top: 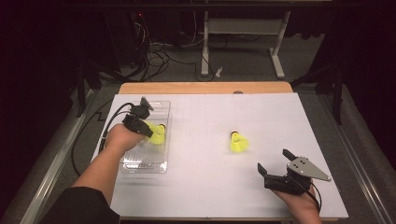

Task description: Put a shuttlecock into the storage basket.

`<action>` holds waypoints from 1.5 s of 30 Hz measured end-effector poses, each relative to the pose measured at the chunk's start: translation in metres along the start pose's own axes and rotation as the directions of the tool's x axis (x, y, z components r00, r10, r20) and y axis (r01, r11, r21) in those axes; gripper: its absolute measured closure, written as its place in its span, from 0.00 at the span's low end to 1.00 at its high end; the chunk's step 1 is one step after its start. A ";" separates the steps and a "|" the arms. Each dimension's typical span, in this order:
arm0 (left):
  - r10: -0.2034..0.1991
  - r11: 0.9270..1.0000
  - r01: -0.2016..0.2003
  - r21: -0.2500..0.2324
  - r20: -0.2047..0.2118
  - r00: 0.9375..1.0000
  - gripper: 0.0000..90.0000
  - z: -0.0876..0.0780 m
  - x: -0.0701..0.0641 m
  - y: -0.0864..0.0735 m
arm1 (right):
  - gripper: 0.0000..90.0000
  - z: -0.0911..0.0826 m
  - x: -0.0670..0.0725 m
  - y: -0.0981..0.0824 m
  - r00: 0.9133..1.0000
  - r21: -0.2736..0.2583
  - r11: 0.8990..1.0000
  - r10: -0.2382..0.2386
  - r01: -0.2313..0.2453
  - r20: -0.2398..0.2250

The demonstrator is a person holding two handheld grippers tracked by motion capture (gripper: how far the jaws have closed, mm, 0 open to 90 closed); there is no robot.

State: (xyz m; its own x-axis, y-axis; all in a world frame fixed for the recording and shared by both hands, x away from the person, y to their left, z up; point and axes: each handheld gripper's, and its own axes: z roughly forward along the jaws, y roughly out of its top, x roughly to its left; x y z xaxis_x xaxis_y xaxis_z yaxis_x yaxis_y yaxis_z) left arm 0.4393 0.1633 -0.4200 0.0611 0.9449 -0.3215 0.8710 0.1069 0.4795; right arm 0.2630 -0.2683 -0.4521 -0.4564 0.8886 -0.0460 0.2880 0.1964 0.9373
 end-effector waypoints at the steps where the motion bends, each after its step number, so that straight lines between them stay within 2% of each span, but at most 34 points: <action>1: 0.001 1.000 -0.001 -0.005 0.001 1.000 0.99 0.000 0.000 0.001 | 0.01 0.000 0.000 0.000 1.000 0.000 1.000 0.000 0.000 -0.001; 6: -0.008 1.000 0.008 -0.014 0.006 1.000 0.99 0.000 -0.001 0.003 | 0.01 0.000 0.000 0.000 1.000 0.003 1.000 0.000 0.000 0.001; 12: -0.023 0.999 0.022 -0.043 -0.009 1.000 0.99 0.003 -0.003 0.005 | 0.01 0.000 0.000 0.000 1.000 0.004 1.000 -0.001 0.001 0.000; 16: -0.009 1.000 0.008 -0.025 -0.006 1.000 0.99 0.007 -0.004 0.003 | 0.01 0.000 0.000 0.000 1.000 0.003 1.000 0.001 -0.001 0.002; 20: -0.012 0.999 0.010 -0.048 -0.033 0.999 0.99 0.012 -0.004 0.004 | 0.01 0.000 0.000 0.000 1.000 0.006 1.000 0.002 -0.002 0.001; 22: -0.019 0.999 0.018 -0.046 -0.032 0.999 0.99 0.013 -0.003 0.004 | 0.01 0.000 0.001 0.000 1.000 0.003 1.000 -0.003 0.003 -0.002; 24: -0.025 0.998 0.022 -0.064 -0.040 0.999 0.99 0.014 -0.001 0.006 | 0.01 0.000 0.001 0.001 1.000 0.002 1.000 -0.003 0.003 -0.002; 28: -0.030 0.998 0.027 -0.052 -0.043 0.999 0.99 0.018 -0.001 0.005 | 0.01 0.000 0.000 0.001 1.000 0.002 1.000 0.001 -0.001 -0.002; 33: 0.004 1.000 -0.005 -0.025 -0.059 0.998 0.98 0.025 -0.005 0.000 | 0.01 -0.001 -0.001 0.000 1.000 0.001 1.000 -0.001 0.001 -0.003; 39: 0.019 1.000 -0.020 -0.010 -0.058 0.998 0.97 0.029 -0.008 -0.004 | 0.01 -0.001 -0.001 0.001 1.000 -0.001 1.000 -0.004 0.004 -0.003; 45: 0.026 1.000 -0.025 0.012 -0.054 0.998 0.88 0.027 -0.008 -0.006 | 0.01 0.000 0.000 0.001 1.000 0.000 1.000 -0.004 0.004 -0.003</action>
State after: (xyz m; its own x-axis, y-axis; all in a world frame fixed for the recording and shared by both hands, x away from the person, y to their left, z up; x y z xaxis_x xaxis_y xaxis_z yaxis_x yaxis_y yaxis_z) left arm 0.4466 0.1462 -0.4426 0.0569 0.9626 -0.2647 0.8752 0.0795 0.4772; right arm 0.2630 -0.2684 -0.4513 -0.4601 0.8865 -0.0485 0.2858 0.1997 0.9372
